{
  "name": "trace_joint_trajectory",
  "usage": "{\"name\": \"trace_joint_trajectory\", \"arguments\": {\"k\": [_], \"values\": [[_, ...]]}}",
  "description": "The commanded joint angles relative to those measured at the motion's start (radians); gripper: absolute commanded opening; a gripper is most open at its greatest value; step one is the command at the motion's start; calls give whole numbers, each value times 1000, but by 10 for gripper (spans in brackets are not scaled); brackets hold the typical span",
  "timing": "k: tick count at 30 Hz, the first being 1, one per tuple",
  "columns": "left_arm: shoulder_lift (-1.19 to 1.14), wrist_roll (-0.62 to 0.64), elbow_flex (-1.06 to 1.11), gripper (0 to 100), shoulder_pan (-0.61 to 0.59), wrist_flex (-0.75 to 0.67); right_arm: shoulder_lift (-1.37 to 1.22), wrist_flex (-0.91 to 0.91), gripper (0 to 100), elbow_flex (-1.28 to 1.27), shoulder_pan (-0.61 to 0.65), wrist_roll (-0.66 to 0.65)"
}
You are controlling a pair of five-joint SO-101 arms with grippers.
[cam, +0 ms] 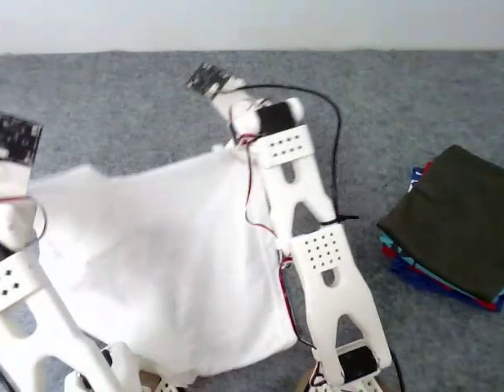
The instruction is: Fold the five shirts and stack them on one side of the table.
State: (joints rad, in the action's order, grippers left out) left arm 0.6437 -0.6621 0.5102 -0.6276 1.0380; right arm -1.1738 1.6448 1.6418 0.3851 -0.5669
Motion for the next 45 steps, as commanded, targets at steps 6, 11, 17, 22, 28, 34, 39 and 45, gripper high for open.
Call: {"name": "trace_joint_trajectory", "arguments": {"k": [6,11,17,22,28,34,39,45], "values": [[-176,34,-67,14,160,-405,157,-163,10,40,-127,0],[-414,34,-283,14,227,-420,157,-260,10,40,-183,0],[-680,34,-622,14,307,-414,177,-351,10,41,-248,0],[-864,32,-840,14,362,-417,189,-394,10,35,-278,-6],[-1103,-8,-1139,14,399,-413,145,-470,10,35,-303,-8],[-1287,-107,-1428,14,414,-318,85,-558,10,34,-298,-9],[-1372,-138,-1633,14,417,-100,64,-541,10,35,-300,-9],[-1381,-137,-1813,14,422,384,70,-343,10,38,-302,-91]]}}
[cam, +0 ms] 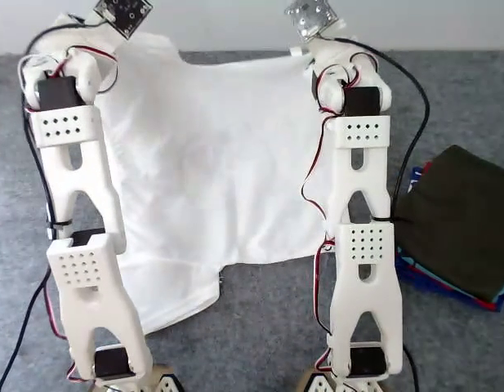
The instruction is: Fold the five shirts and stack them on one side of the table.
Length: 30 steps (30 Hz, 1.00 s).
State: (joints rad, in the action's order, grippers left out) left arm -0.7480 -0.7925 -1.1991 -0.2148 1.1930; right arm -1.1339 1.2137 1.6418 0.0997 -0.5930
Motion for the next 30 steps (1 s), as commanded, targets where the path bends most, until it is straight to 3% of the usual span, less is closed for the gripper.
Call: {"name": "trace_joint_trajectory", "arguments": {"k": [1,5,10,16,24,30], "values": [[11,-6,-125,14,9,310,28,130,10,38,-18,-87],[9,0,-168,14,9,572,31,269,10,38,-25,-109],[54,34,-81,15,-28,565,33,398,9,38,-48,-107],[226,31,277,15,-26,565,33,581,9,38,-53,-107],[508,29,888,15,-26,562,33,587,9,32,-82,-107],[652,29,1073,15,-32,562,71,588,9,14,-85,-107]]}}
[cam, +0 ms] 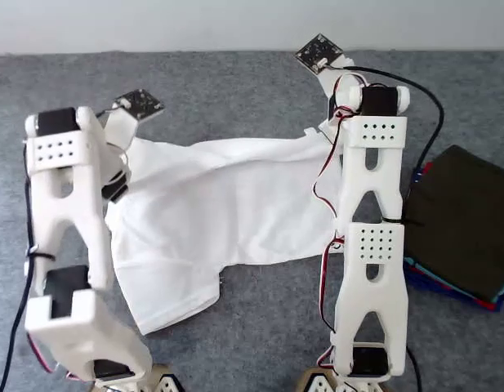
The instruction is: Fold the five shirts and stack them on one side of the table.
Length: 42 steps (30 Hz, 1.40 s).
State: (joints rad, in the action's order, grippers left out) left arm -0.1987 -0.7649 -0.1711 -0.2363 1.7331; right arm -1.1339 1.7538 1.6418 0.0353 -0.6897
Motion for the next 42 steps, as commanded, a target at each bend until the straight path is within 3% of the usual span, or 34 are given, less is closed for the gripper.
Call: {"name": "trace_joint_trajectory", "arguments": {"k": [1,10,19,32,42], "values": [[121,3,61,15,-11,21,94,48,9,-11,-19,-11],[287,6,220,15,-3,21,463,42,9,-565,8,55],[439,8,503,15,-11,21,634,41,9,-934,7,110],[560,-26,860,15,-11,23,578,-19,9,-1054,5,80],[551,-78,881,16,-9,23,568,10,27,-1063,-10,32]]}}
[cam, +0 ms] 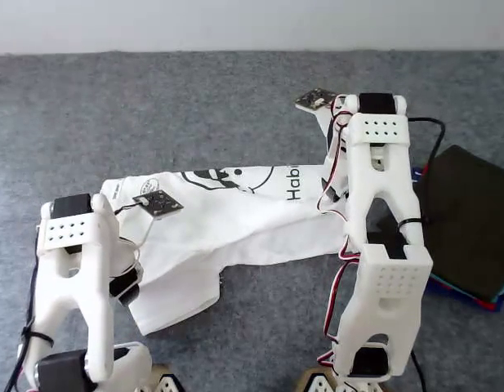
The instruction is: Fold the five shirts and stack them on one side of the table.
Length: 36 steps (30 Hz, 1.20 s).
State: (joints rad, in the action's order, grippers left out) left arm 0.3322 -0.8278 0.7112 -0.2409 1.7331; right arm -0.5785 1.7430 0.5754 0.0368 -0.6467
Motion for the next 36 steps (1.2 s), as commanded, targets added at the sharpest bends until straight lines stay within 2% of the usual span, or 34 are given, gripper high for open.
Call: {"name": "trace_joint_trajectory", "arguments": {"k": [1,8,12,16,18,20,24,26,31,36], "values": [[20,-25,-1,18,-3,23,13,25,47,3,-12,-11],[31,-54,-8,128,-20,25,64,54,233,0,-13,-20],[80,-54,-19,131,-52,26,166,54,277,0,-4,-20],[235,-52,-21,154,-58,26,214,41,296,3,35,-11],[325,-51,-31,155,-58,25,213,28,284,3,58,-2],[399,-12,-62,148,-58,23,193,-8,229,2,88,35],[466,80,-139,71,-126,21,128,-56,14,5,200,121],[476,115,-165,9,-203,20,97,-65,29,5,243,147],[482,210,-200,13,-397,18,18,-157,10,6,219,199],[482,222,-202,13,-480,14,-81,-179,9,5,182,196]]}}
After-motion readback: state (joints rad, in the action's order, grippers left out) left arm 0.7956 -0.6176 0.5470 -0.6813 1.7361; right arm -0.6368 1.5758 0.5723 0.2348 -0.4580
